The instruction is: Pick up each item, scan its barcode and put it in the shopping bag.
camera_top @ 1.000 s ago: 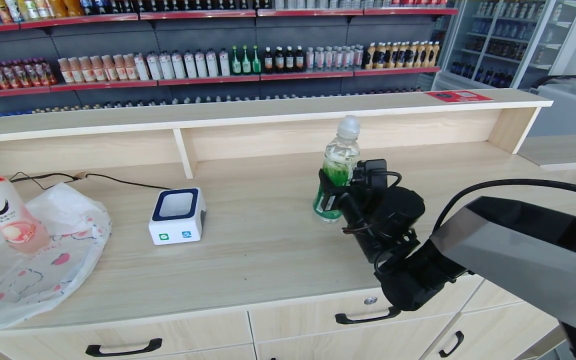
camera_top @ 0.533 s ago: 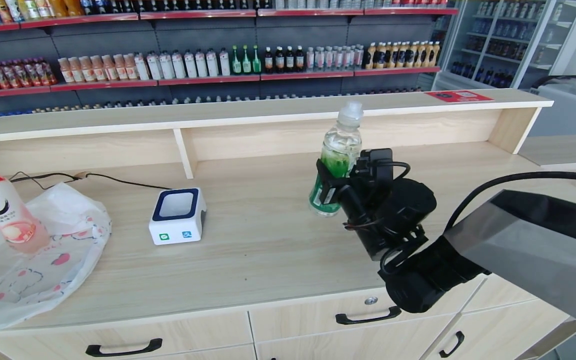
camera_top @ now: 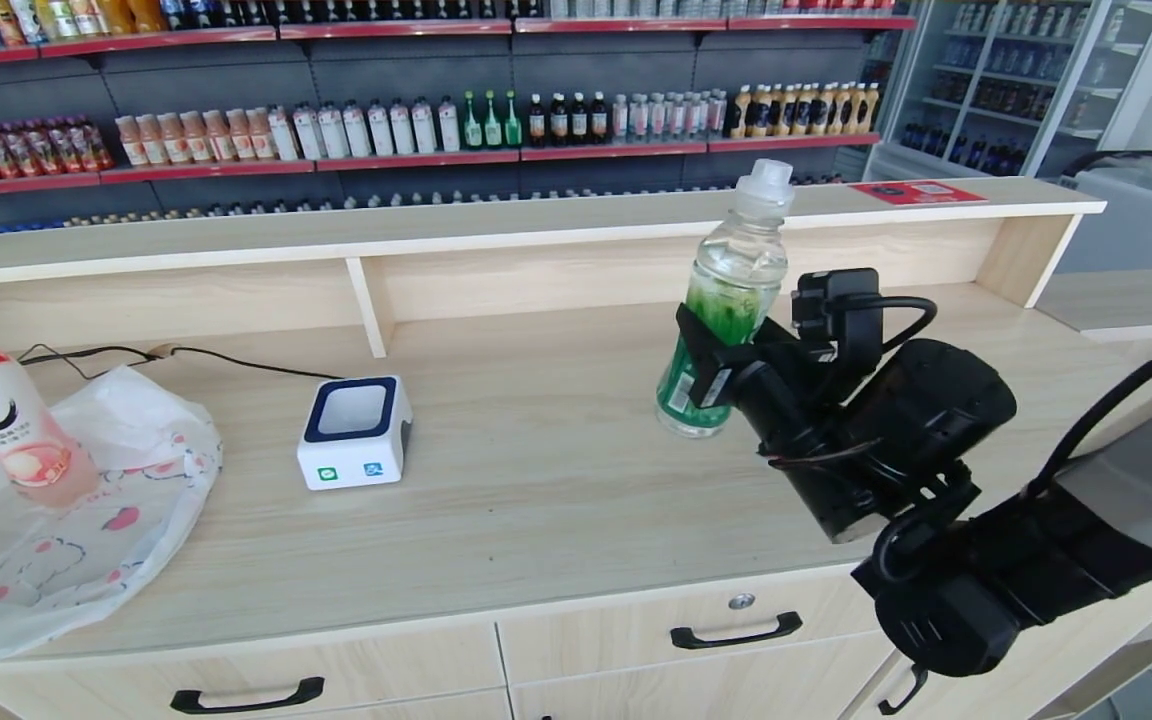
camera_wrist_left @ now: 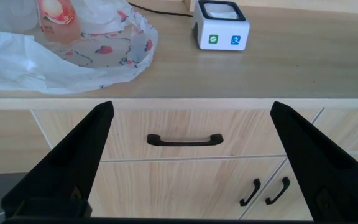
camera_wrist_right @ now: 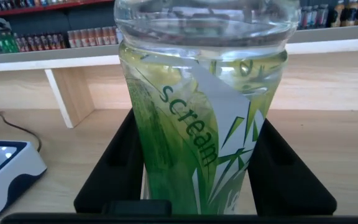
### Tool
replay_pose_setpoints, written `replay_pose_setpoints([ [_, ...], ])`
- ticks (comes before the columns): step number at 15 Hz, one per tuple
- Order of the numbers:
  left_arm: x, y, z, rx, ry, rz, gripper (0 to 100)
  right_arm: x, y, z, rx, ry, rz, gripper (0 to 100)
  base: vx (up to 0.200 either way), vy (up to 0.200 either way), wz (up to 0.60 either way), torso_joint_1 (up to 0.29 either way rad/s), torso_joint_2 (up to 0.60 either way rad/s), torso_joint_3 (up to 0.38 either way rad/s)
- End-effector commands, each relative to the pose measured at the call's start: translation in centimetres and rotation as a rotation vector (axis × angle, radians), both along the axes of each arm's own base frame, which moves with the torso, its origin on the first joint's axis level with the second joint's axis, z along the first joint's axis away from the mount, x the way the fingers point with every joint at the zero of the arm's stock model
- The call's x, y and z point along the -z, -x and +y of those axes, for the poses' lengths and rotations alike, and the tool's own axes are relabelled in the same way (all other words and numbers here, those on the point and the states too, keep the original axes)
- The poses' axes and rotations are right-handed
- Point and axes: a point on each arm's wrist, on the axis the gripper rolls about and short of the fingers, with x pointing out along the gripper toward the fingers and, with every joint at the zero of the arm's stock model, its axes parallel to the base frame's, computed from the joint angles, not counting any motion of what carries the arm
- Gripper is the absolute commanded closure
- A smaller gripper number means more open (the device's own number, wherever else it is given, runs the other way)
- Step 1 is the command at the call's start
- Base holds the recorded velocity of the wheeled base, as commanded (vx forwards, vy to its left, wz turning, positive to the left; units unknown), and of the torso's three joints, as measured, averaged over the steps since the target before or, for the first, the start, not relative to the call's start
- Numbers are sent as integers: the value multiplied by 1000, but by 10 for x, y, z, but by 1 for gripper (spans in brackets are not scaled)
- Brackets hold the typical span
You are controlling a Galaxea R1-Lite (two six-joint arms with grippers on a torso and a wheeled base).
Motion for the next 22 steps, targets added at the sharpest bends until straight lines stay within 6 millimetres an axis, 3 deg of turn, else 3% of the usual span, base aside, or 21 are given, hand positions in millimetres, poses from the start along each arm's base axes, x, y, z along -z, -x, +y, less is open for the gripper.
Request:
replay_pose_setpoints([
  [1,0,0,0,-1,1,-1,0,-23,30,-9,-31,-25,-35,100,0,0,0,0,0,0],
  [8,0,0,0,-1,-2,0,0,-50,105,-45,-108,-84,-62,100,0,0,0,0,0,0],
  [11,0,0,0,-1,-2,-1,0,-46,120,-56,-126,-99,-39,100,0,0,0,0,0,0],
  [14,0,0,0,0,-2,0,0,-49,131,-46,-258,-192,-15,100,0,0,0,0,0,0],
  [19,0,0,0,-1,-2,-1,0,-46,160,-20,-436,-180,10,100,0,0,0,0,0,0],
  [22,0,0,0,-1,-2,0,0,-47,166,-15,-490,-192,14,100,0,0,0,0,0,0],
])
